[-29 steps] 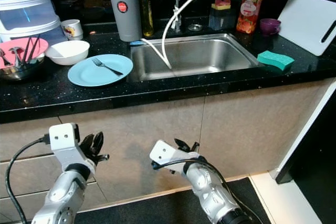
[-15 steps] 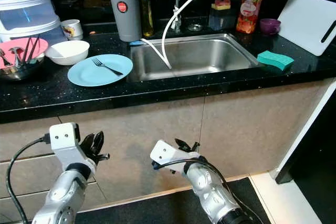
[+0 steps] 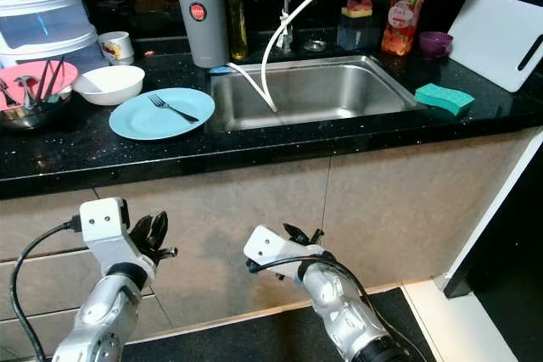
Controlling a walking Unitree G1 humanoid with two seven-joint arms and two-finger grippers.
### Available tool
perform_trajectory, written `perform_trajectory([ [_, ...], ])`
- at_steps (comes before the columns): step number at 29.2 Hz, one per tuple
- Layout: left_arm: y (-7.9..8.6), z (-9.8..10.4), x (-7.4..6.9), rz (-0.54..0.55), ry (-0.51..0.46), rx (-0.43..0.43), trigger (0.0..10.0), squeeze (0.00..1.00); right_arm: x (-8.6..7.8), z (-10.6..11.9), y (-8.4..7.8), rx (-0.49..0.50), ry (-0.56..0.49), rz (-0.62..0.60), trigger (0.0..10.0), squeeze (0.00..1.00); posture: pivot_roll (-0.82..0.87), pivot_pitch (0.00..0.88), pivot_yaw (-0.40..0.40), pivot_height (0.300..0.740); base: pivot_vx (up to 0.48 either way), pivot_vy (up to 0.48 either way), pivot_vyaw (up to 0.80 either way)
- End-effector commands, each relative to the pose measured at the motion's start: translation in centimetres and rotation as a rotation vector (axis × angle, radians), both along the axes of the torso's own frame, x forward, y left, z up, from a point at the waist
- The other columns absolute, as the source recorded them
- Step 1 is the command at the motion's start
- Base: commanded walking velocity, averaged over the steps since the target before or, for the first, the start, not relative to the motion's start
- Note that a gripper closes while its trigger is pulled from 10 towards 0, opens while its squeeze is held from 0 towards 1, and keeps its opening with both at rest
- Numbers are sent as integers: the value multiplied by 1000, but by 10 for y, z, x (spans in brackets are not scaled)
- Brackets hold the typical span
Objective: Kitchen organization
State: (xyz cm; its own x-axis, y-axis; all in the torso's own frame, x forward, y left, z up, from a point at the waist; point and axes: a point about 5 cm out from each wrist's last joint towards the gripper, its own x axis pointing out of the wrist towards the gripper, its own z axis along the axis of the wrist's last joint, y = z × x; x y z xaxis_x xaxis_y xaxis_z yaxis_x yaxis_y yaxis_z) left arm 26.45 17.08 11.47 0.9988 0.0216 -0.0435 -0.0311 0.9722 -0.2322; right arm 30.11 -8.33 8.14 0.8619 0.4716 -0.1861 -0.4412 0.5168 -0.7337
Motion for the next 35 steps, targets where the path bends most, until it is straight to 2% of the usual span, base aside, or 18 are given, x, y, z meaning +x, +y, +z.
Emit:
perform_trajectory([
  [1, 1, -1, 1, 9, 8, -7, 10000, 0, 3, 2, -2, -3, -3, -3, 10000, 0, -134, 8, 33, 740, 0, 0, 0],
  [35, -1, -2, 2, -9, 19, -12, 10000, 0, 3, 3, -2, -1, -5, 0, 10000, 0, -140, 23, 32, 740, 0, 0, 0],
])
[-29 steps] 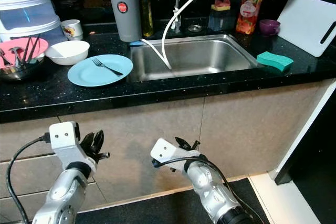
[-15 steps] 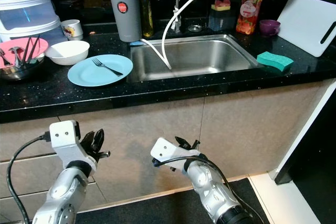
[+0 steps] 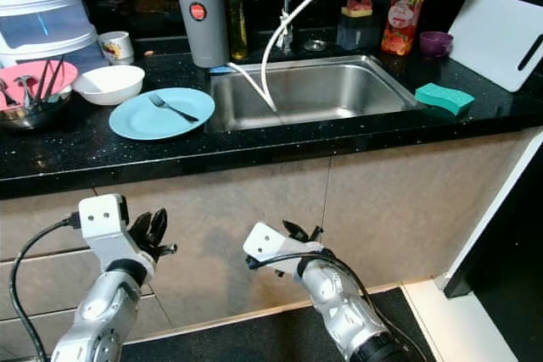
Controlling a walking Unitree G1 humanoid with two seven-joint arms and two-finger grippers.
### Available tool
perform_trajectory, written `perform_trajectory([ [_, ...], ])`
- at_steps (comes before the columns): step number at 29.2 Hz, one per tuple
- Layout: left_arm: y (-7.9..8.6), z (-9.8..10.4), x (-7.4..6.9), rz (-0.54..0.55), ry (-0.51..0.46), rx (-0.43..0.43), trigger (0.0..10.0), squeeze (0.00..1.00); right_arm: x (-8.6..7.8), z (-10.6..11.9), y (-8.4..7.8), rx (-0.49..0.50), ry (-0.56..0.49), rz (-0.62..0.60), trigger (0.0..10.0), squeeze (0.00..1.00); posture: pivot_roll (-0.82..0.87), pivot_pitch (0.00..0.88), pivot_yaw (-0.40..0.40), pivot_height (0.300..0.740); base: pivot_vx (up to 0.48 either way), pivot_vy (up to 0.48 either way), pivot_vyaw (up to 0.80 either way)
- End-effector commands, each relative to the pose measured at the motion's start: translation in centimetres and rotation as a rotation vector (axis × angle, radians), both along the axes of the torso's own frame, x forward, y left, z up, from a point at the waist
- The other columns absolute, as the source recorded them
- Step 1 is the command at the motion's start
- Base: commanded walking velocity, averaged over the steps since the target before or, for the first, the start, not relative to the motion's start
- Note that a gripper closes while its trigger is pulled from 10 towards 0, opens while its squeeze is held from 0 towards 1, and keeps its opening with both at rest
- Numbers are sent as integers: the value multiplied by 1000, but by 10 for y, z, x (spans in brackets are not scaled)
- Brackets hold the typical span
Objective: Kitchen organization
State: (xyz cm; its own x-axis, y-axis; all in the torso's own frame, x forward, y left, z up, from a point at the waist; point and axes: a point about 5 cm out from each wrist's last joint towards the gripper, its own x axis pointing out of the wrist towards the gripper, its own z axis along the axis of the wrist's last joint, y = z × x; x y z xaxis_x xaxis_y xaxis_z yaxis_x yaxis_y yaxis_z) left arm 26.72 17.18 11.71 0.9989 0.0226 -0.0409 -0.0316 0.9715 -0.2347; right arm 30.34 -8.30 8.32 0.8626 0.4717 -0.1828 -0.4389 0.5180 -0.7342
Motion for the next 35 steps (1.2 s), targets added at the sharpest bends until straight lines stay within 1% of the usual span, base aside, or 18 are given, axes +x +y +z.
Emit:
perform_trajectory([
  [1, -2, -4, 0, -11, 22, -10, 10000, 0, 1, 1, -2, -3, -2, 0, 10000, 0, -140, 23, 32, 740, 0, 0, 0],
  [9, -3, -4, -1, -14, 21, -16, 10000, 0, 1, 1, -3, -4, -1, 1, 10000, 0, -142, 24, 27, 740, 0, 0, 0],
  [13, -1, -5, -1, 7, 25, -26, 10000, 0, 1, 2, -4, -4, -1, 1, 10000, 0, -141, 24, 25, 740, 0, 0, 0],
  [16, -1, -7, -1, 14, 46, -53, 10000, 0, 2, 2, -4, -4, -1, 1, 10000, 0, -140, 23, 22, 740, 0, 0, 0],
  [21, -1, -8, -1, 12, 56, -52, 10000, 0, 2, 2, -4, -4, 0, 2, 10000, 0, -140, 23, 22, 740, 0, 0, 0],
  [23, -1, -9, -1, 13, 63, -75, 10000, 0, 2, 2, -4, -4, 0, 2, 10000, 0, -140, 23, 22, 740, 0, 0, 0],
  [24, -1, -10, -1, 12, 62, -81, 10000, 0, 2, 1, -4, -4, 0, 2, 10000, 0, -142, 10, 17, 740, 0, 0, 0],
  [35, -2, -11, -1, 9, 64, -99, 10000, 0, 2, 0, -4, -5, 2, 1, 10000, 0, -143, 1, 11, 740, 0, 0, 0],
])
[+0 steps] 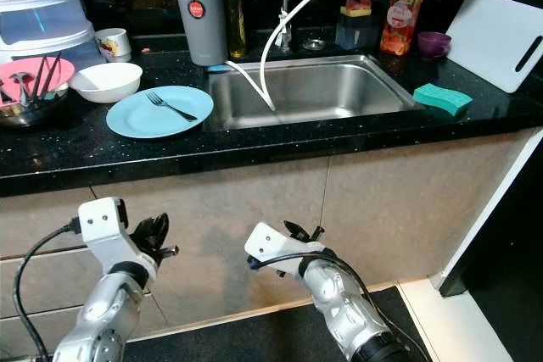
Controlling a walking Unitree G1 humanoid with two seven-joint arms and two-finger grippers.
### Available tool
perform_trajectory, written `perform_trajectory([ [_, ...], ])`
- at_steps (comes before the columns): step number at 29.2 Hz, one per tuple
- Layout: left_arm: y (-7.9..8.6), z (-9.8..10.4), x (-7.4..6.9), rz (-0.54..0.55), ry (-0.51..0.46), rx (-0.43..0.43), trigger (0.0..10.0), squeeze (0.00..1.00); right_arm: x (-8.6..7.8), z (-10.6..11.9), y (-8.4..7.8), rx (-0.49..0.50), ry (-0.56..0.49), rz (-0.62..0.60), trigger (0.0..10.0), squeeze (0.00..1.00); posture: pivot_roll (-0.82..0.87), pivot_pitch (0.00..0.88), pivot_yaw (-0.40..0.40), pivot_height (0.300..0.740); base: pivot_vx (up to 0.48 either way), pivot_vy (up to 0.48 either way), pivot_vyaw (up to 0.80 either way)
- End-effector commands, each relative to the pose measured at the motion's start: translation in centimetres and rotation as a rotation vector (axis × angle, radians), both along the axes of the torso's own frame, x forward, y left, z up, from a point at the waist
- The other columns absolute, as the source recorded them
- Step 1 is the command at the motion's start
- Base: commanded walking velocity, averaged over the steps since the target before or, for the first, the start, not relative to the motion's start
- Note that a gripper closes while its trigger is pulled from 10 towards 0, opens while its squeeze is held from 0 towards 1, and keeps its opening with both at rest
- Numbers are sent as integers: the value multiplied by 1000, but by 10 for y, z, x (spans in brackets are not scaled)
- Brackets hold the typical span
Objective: Kitchen organization
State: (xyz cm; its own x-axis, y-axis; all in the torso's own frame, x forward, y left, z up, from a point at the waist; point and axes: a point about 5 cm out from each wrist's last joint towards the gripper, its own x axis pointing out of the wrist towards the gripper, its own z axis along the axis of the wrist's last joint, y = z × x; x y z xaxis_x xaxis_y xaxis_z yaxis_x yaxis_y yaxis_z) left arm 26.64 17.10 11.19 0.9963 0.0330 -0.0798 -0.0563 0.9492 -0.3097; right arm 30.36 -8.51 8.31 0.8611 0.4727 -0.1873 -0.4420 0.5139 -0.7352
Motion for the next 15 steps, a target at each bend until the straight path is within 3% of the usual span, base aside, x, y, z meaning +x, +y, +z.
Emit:
perform_trajectory([
  [1, -1, -5, 0, -8, 27, -23, 10000, 0, 2, 0, -2, 0, -1, -1, 10000, 0, -141, 0, 10, 740, 0, 0, 0],
  [15, -1, -5, 2, -6, 35, -29, 10000, 0, 4, 1, -3, -1, 0, -1, 10000, 0, -141, 5, 14, 740, 0, 0, 0],
])
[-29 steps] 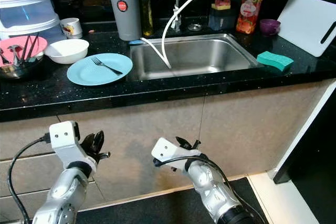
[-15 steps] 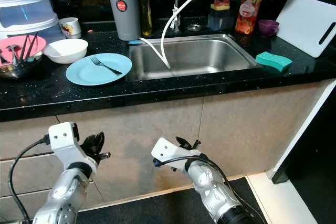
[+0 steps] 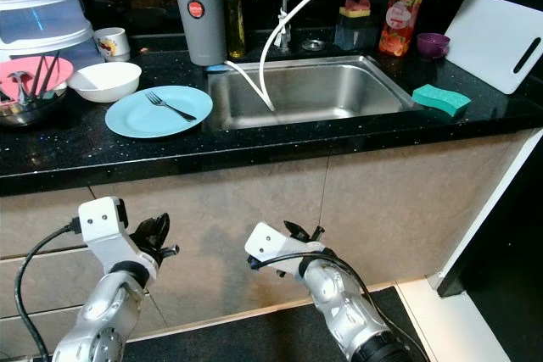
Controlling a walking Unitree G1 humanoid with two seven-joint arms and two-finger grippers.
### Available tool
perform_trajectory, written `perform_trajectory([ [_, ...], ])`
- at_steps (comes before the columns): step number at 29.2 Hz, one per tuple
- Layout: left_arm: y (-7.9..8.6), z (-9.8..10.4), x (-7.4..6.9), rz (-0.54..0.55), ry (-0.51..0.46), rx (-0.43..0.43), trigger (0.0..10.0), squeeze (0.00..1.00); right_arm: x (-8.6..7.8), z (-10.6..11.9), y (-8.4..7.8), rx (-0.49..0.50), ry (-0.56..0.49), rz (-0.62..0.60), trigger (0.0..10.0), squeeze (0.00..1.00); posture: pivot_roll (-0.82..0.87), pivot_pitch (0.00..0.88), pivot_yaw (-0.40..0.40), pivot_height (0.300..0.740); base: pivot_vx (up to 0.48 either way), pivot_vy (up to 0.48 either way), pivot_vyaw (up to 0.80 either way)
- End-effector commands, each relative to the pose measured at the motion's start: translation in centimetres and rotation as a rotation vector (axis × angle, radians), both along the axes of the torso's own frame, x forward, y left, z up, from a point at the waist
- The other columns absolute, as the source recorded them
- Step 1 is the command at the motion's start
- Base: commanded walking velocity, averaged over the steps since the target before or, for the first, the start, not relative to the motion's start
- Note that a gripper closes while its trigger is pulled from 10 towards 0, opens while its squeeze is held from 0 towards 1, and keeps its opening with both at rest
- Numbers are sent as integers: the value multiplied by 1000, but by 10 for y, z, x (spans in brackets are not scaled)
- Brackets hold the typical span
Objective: Kitchen organization
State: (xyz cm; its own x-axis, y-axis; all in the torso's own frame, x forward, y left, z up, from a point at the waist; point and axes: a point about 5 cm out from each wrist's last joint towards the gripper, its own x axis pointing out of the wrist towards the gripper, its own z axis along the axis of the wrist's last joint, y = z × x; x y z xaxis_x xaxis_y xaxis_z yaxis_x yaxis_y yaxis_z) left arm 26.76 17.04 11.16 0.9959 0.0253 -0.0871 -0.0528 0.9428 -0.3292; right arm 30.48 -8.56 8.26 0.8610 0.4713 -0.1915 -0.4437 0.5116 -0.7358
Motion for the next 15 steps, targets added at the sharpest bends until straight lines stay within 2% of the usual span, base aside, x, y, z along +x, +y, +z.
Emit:
perform_trajectory([
  [1, 0, -5, 1, 0, 28, -8, 10000, 0, 3, 2, -2, 2, -3, -1, 10000, 0, -141, 5, 14, 740, 0, 0, 0],
  [15, -1, -10, 4, -10, 62, -30, 10000, 0, 4, 2, -3, 3, -1, 0, 10000, 0, -146, 4, 16, 740, 0, 0, 0],
])
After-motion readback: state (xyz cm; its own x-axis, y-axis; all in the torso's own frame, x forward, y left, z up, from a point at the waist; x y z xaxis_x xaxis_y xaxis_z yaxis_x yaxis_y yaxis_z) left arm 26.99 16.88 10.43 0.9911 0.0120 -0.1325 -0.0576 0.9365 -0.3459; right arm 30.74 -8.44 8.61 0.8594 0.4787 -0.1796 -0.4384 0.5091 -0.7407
